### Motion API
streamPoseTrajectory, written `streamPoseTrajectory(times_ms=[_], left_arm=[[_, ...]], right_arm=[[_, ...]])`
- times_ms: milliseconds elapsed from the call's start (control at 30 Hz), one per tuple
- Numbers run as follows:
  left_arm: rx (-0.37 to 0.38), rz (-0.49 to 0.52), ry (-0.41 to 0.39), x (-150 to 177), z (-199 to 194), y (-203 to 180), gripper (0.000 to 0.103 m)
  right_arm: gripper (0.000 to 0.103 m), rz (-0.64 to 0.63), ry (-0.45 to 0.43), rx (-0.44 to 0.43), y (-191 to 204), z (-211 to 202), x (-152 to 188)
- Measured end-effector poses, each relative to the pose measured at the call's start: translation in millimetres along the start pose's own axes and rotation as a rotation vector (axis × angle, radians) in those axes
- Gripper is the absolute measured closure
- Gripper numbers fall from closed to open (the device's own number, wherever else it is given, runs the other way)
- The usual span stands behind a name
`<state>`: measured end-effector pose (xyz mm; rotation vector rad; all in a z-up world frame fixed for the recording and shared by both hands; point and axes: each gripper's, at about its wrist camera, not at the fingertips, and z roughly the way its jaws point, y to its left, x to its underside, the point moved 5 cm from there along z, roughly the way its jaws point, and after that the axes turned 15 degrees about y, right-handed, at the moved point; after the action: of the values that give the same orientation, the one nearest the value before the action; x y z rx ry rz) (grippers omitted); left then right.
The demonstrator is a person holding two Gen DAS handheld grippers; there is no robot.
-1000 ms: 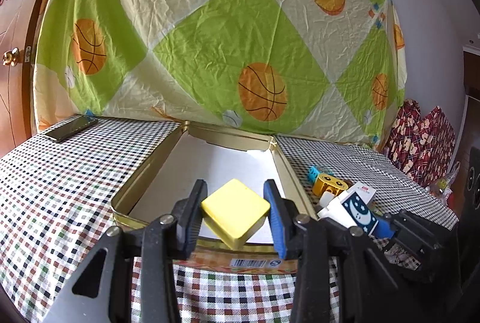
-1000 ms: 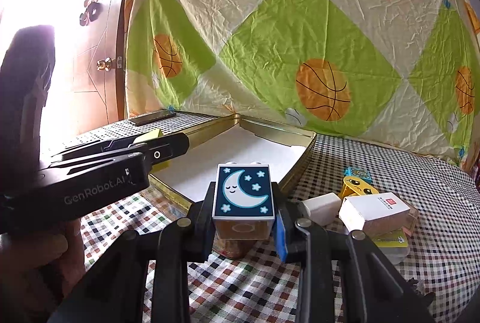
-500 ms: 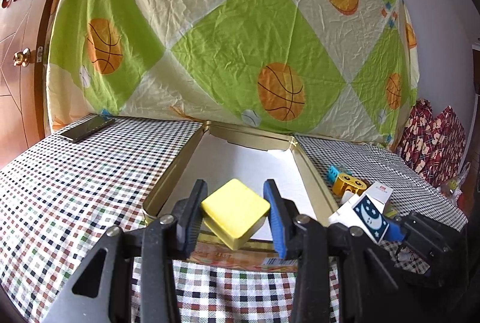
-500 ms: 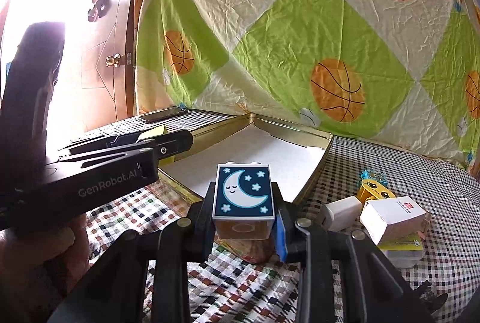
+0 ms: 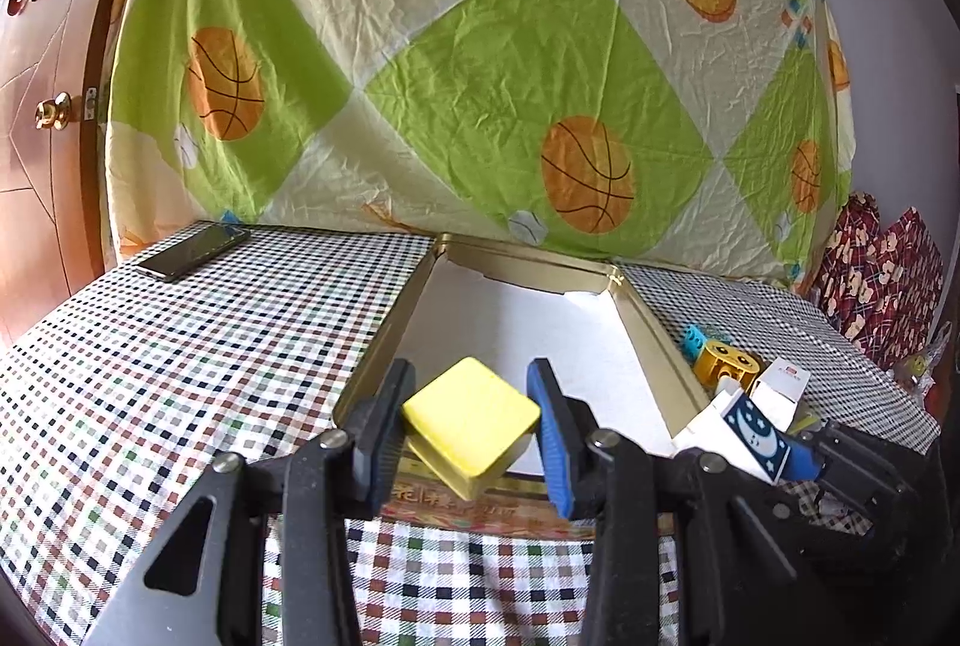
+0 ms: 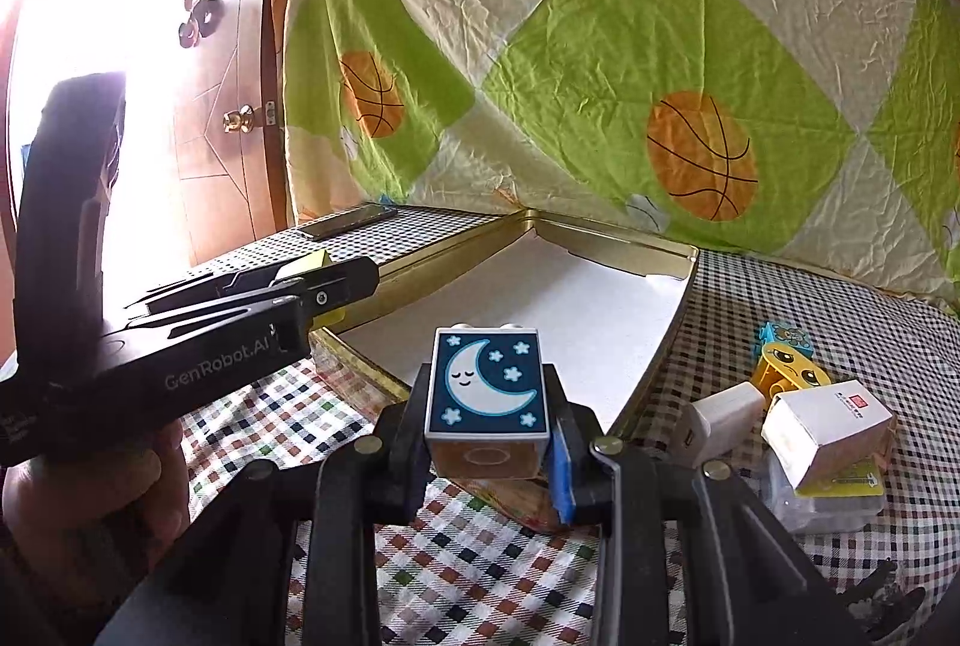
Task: Organize rigid objects
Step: 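Carry the yellow cube over the tin with the left tool while the right tool follows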
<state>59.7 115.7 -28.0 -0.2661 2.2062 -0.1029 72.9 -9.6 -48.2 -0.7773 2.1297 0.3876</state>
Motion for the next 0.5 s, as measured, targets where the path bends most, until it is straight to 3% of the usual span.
streamPoseTrajectory(times_ms=[500], left_arm=[[-0.034, 0.033, 0.050, -7.2, 9.2, 6.3, 0.065]], right_arm=[[0.069, -0.001, 0.021, -0.047, 3.2, 4.8, -6.8]])
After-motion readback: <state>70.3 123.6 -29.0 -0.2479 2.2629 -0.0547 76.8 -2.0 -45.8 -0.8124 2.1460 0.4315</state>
